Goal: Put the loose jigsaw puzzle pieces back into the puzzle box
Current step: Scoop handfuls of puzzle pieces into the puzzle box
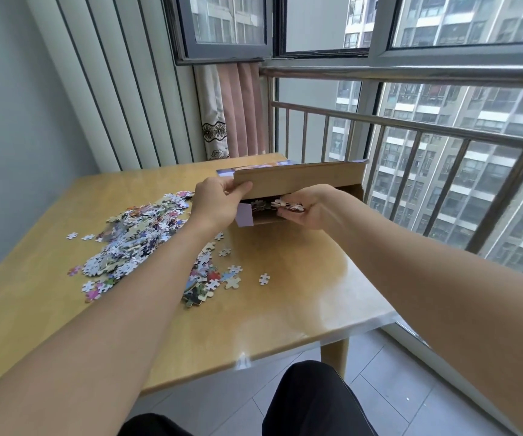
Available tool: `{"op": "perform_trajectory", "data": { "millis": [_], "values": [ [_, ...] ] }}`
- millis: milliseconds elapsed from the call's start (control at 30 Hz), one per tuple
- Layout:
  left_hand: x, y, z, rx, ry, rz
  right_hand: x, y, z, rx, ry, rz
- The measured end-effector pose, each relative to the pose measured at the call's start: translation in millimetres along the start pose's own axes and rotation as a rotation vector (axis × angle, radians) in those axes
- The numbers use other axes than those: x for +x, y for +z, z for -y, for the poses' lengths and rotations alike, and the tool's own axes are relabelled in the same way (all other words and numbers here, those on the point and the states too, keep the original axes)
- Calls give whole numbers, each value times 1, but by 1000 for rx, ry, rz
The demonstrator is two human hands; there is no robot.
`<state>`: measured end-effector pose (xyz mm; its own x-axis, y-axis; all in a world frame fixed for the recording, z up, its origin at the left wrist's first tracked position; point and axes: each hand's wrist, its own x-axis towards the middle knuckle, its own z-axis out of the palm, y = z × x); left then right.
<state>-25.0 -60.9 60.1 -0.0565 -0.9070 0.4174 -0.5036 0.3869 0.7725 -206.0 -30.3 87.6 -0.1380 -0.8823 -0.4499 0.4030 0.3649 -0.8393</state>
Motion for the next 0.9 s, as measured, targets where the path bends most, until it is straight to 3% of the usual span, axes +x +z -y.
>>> {"op": "perform_trajectory", "data": {
  "millis": [167, 333, 433, 533, 633, 700, 767, 800, 867, 900],
  "values": [
    [5, -7, -2, -46, -10, 1, 18, 12, -1, -15, -148, -57],
    [13, -15, -6, -95, -14, -31, 25, -2, 2, -201, -306, -20],
    [15, -18, -5, -153, -20, -29, 30, -12, 5, -773, -498, -118],
    [15, -15, -7, -157, -23, -18, 30, -21, 8, -1354, -806, -225],
    [15, -10, -11, -167, -16, -29, 26, -28, 6, -1596, -1021, -259],
    [15, -8, -13, -164, -8, -30, 14, -29, -1, -1579, -1217, -308],
    [16, -6, -11, -123, 8, -10, 0, -29, -15, -1562, -1388, -102],
    [14, -4, -9, -106, 18, 3, -6, -27, -25, -1586, -1332, 94],
    [10, -1, -4, -82, 30, 10, -9, -23, -48, -1699, -952, 423],
    [8, 1, -3, -72, 31, 7, -5, -22, -57, -1748, -784, 504]
  ]
}}
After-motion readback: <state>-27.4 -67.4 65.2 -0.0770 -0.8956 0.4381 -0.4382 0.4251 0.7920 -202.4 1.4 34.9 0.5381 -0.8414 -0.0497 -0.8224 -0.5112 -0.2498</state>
